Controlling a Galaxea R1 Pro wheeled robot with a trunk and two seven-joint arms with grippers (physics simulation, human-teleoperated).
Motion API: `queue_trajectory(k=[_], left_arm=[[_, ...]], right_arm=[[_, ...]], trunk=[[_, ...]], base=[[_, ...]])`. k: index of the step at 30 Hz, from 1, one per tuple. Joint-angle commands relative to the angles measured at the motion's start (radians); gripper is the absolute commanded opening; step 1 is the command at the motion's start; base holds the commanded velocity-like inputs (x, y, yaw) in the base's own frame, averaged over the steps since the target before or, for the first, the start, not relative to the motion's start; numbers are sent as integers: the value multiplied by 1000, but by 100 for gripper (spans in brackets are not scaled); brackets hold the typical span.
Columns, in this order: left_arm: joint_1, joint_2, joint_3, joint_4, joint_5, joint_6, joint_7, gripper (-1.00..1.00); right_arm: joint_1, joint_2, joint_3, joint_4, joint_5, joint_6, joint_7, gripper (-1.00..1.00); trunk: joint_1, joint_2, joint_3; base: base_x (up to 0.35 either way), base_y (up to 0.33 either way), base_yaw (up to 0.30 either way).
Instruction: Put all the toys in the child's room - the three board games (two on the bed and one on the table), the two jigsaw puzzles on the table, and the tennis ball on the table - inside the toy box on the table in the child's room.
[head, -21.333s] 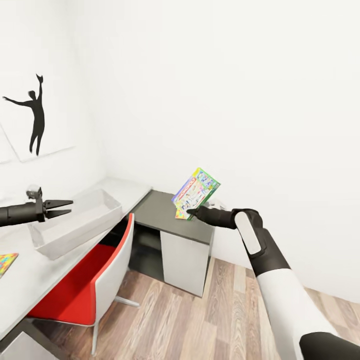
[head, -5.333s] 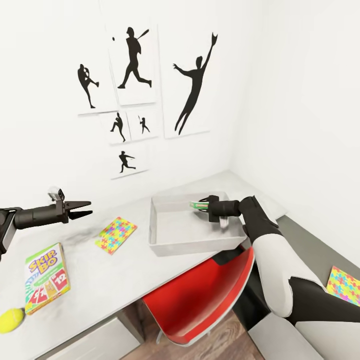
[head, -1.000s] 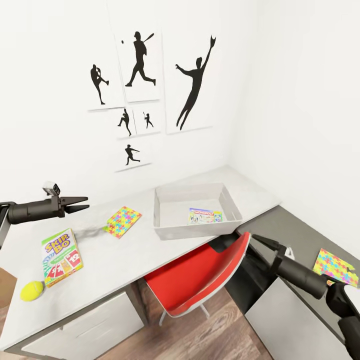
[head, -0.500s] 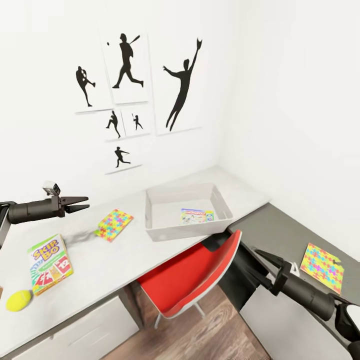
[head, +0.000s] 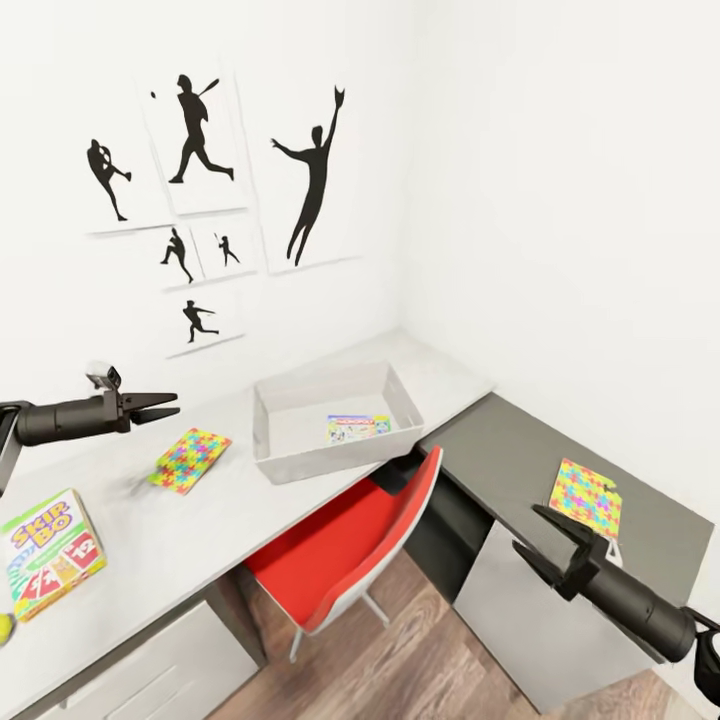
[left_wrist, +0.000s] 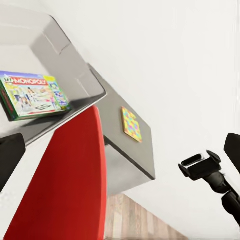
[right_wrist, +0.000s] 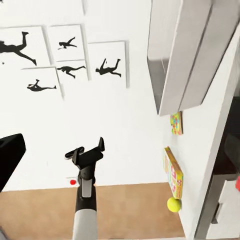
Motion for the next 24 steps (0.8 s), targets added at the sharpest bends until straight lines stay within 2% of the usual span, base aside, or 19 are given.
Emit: queue_trajectory(k=[1, 7, 13, 24], left_arm=[[0, 1, 0, -5, -1, 11, -4, 100], [0, 1, 1, -33, 0, 13, -4, 100], [0, -4, 2, -64, 1, 16, -4, 100], [0, -13, -1, -85, 1, 18, -4, 100]], right_arm=[[-1, 1, -11, 2, 11, 3, 12, 100], [0, 7, -62, 6, 12, 3, 17, 100], [0, 10, -95, 9, 12, 3, 20, 100], [0, 13, -106, 10, 14, 3, 21, 100]], trunk=[[0, -2, -1], [0, -2, 4], [0, -2, 8], [0, -2, 17]], base=[[-87, 0, -252], [-43, 0, -252], [-11, 0, -252], [-2, 0, -252]])
